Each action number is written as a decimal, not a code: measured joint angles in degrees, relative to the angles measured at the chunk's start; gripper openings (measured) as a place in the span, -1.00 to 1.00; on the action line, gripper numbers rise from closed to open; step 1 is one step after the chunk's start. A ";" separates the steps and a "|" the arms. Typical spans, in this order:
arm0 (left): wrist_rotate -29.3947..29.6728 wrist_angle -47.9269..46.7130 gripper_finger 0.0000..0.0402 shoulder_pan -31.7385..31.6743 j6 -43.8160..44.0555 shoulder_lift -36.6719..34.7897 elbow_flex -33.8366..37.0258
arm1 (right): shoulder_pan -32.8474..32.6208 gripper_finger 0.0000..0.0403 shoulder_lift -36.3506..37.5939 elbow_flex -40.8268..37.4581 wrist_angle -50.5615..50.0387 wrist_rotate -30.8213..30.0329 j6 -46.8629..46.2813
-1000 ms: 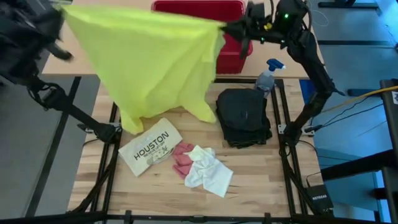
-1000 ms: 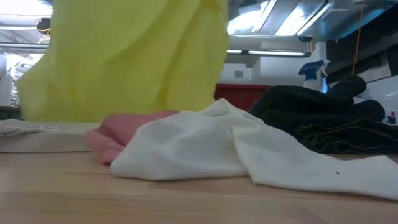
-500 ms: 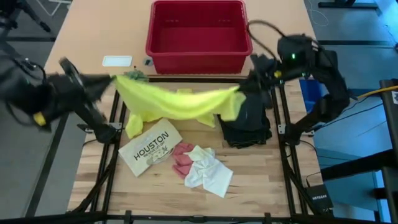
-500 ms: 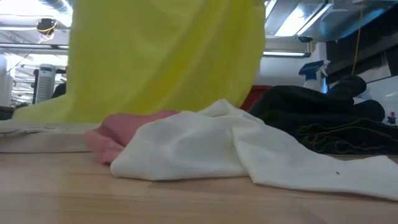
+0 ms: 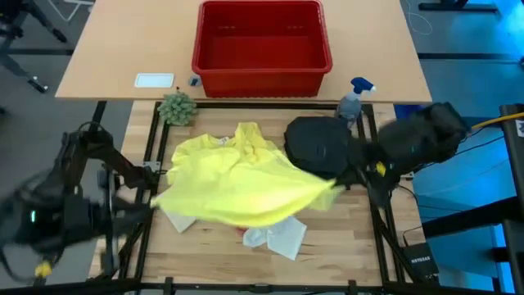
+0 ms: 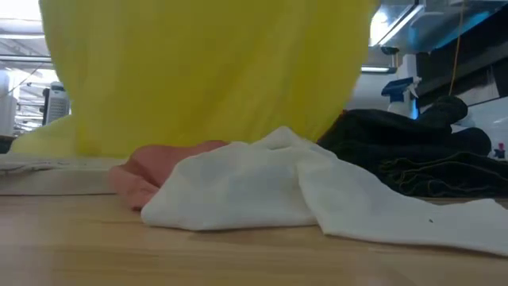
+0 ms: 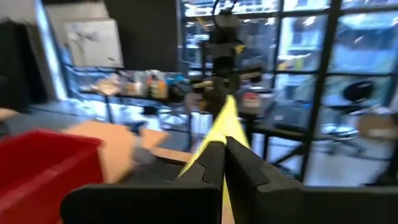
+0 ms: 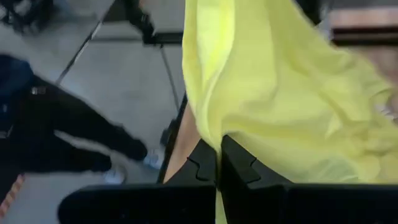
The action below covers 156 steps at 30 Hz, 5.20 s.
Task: Fold laundry
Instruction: Fold the yellow shirt
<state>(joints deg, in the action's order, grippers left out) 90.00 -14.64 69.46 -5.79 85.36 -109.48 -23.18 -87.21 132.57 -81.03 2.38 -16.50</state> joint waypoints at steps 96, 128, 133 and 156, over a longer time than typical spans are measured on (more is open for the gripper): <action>-24.85 -34.15 -1.00 -7.55 105.68 4.68 35.36 | -7.33 -1.00 6.96 -59.49 36.26 -19.94 -21.62; -37.30 -75.40 -1.00 -52.65 98.62 -3.76 41.85 | 41.86 -1.00 2.86 -59.49 46.53 3.47 14.33; -41.91 -75.30 -1.00 -57.41 96.56 -7.61 44.40 | 44.41 -1.00 -0.35 -59.49 48.08 7.25 17.74; -53.40 -75.35 -1.00 -68.92 100.32 -12.61 59.36 | 54.45 -0.95 -12.16 -59.51 54.10 17.57 22.87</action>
<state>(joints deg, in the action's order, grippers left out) 36.60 -89.99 0.54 94.53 72.75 -50.13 31.27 -99.37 73.06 -26.93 19.95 6.37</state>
